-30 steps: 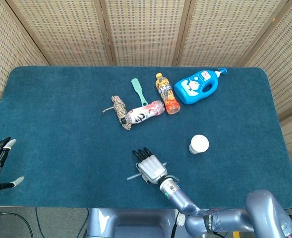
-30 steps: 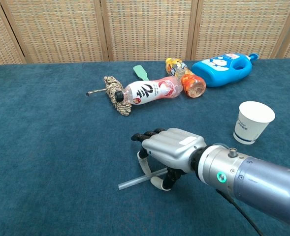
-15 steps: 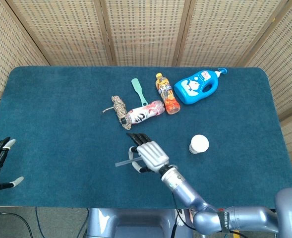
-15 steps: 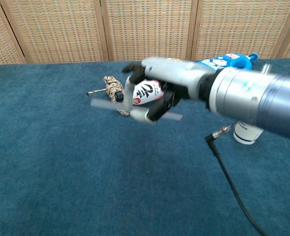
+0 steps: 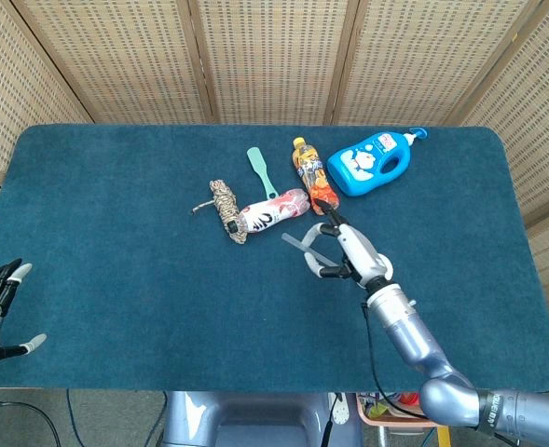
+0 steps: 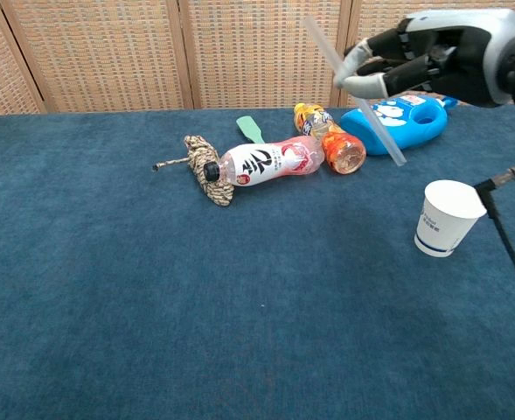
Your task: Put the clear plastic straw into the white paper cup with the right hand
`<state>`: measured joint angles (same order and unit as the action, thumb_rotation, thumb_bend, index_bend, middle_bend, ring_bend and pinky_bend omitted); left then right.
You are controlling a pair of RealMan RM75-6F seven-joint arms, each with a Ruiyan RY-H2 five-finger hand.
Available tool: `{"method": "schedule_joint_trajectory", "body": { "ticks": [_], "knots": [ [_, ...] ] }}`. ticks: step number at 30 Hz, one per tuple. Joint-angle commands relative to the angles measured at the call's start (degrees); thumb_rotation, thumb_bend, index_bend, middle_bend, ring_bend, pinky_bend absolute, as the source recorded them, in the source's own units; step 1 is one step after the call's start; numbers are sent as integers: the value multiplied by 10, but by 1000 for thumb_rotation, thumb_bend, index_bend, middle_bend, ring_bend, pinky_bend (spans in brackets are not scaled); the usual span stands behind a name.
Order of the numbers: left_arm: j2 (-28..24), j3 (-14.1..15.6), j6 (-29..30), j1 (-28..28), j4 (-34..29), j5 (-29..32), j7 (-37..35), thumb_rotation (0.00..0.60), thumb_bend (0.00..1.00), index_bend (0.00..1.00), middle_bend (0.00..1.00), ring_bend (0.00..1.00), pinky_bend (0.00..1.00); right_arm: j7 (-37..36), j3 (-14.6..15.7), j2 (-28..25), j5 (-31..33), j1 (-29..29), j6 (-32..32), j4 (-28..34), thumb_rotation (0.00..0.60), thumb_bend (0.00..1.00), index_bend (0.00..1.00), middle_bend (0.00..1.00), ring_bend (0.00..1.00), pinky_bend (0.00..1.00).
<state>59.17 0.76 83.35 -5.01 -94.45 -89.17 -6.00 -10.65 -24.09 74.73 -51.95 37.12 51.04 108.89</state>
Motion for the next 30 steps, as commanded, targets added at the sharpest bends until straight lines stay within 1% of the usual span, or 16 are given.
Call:
{"method": "schedule_joint_trajectory", "body": {
  "ticks": [1, 5, 11, 17, 30],
  "knots": [
    [0, 1, 1, 0, 0, -1, 0, 600, 121, 0, 0, 0, 0, -119, 1, -31, -47, -53, -47, -49, 600, 519, 641, 0, 0, 0],
    [1, 1, 1, 1, 0, -2, 1, 600, 121, 0, 0, 0, 0, -169, 10, -28, -82, -66, -57, -88, 600, 519, 641, 0, 0, 0],
    [4, -1, 1, 1, 0, 2, 9, 600, 121, 0, 0, 0, 0, -212, 22, -16, -102, -68, -68, -139, 600, 521, 641, 0, 0, 0],
    [4, -2, 1, 1, -1, 5, 10, 600, 120, 0, 0, 0, 0, -228, 33, -1, -112, -65, -74, -169, 600, 520, 641, 0, 0, 0],
    [4, -2, -4, -1, -1, 8, 11, 600, 120, 0, 0, 0, 0, -240, 48, 25, -117, -54, -84, -207, 600, 520, 641, 0, 0, 0]
  ]
}}
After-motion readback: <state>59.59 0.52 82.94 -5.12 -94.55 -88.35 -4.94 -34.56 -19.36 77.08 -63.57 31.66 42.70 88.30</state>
